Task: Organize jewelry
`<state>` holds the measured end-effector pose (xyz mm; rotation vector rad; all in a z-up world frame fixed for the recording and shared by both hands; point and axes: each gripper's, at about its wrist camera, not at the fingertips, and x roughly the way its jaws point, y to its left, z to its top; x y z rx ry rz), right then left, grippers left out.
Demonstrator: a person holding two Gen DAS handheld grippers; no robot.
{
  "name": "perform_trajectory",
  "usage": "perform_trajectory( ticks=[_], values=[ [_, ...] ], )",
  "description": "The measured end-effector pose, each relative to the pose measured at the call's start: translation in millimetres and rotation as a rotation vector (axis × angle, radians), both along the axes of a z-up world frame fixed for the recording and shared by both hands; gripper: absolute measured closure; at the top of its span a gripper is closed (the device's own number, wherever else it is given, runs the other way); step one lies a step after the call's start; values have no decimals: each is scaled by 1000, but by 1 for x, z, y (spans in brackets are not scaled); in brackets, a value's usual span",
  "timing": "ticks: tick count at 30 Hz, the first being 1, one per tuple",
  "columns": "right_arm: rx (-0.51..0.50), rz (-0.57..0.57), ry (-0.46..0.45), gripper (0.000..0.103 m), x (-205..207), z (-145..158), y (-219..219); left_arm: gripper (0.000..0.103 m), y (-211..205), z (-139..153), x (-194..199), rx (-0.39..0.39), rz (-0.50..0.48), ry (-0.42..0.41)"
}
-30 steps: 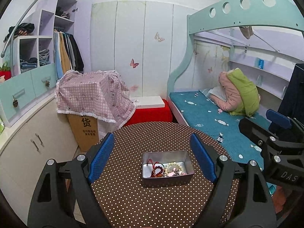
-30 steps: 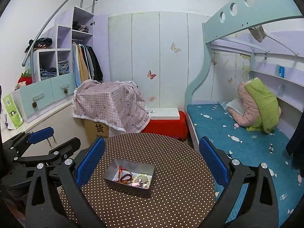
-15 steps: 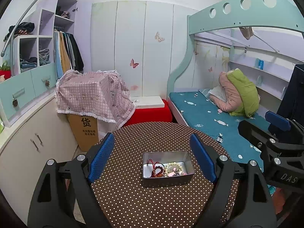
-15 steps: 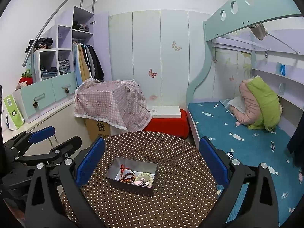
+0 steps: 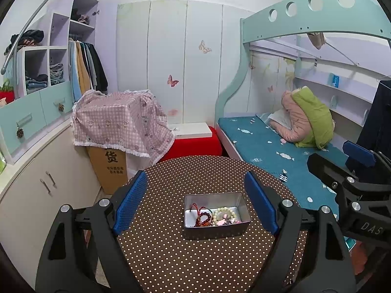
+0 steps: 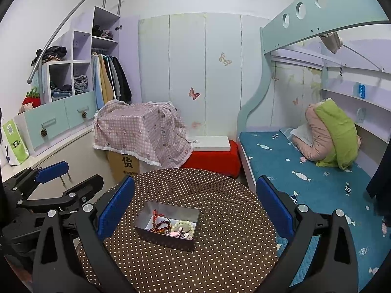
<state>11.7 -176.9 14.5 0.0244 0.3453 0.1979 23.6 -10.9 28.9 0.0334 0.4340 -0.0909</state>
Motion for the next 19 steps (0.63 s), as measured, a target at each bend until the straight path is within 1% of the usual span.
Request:
perform_trajectory(
  ticks=[19],
  values=[
    [-9,8,3,7,1,-1,0,21,2,2,-2,6,7,7]
  ],
)
